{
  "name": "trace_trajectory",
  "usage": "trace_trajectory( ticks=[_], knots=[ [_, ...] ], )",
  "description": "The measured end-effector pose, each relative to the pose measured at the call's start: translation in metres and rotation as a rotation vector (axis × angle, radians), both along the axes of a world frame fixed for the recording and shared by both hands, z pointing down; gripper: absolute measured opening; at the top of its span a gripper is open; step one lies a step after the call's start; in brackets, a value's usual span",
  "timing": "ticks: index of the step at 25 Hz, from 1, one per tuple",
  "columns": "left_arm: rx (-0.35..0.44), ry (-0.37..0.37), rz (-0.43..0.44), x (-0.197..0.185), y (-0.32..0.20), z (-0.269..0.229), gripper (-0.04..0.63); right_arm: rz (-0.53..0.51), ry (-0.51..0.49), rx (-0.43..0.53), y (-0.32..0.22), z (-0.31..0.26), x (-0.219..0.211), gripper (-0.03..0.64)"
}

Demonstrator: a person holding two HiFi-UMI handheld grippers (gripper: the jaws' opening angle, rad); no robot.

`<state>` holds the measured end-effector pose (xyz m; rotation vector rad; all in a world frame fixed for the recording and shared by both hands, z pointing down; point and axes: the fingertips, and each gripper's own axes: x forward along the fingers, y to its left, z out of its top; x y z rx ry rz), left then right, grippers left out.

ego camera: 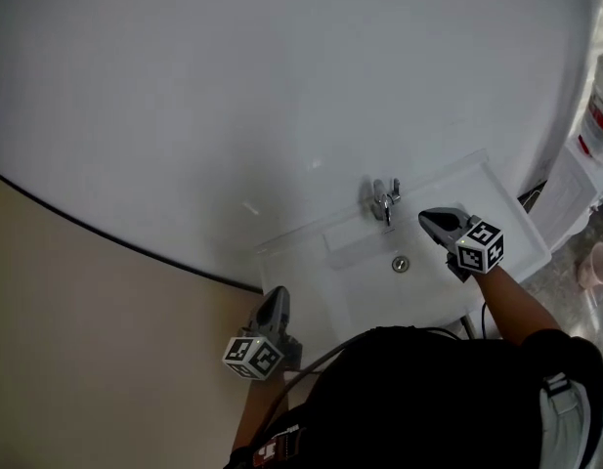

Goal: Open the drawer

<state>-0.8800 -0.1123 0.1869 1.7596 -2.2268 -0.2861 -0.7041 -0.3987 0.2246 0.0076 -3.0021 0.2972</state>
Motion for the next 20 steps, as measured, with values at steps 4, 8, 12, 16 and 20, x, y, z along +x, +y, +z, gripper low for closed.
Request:
trace_trajectory(
  ticks=[4,8,12,16,20],
  knots=[
    [0.030,-0.031,0.005,-0.022,0.001,-0.003,0.002,0.035,0.031,-0.030,0.009,-0.001,-0.004,-0.006],
    [0.031,-0.079,-0.012,-0.029,-0.002,0.000,0.002,0.028,0.055,-0.013,0.010,-0.006,-0.003,-0.006],
    [0.035,-0.089,-0.020,-0.027,-0.004,0.003,0.002,0.025,0.058,0.017,0.004,-0.012,0.000,-0.006],
    [0.030,-0.087,-0.037,-0.027,-0.004,0.003,0.002,0.016,0.050,0.016,0.001,-0.015,-0.002,-0.006],
    [0.033,-0.084,-0.056,-0.024,0.000,0.005,0.002,0.015,0.063,0.016,-0.001,-0.012,0.000,-0.006]
  ],
)
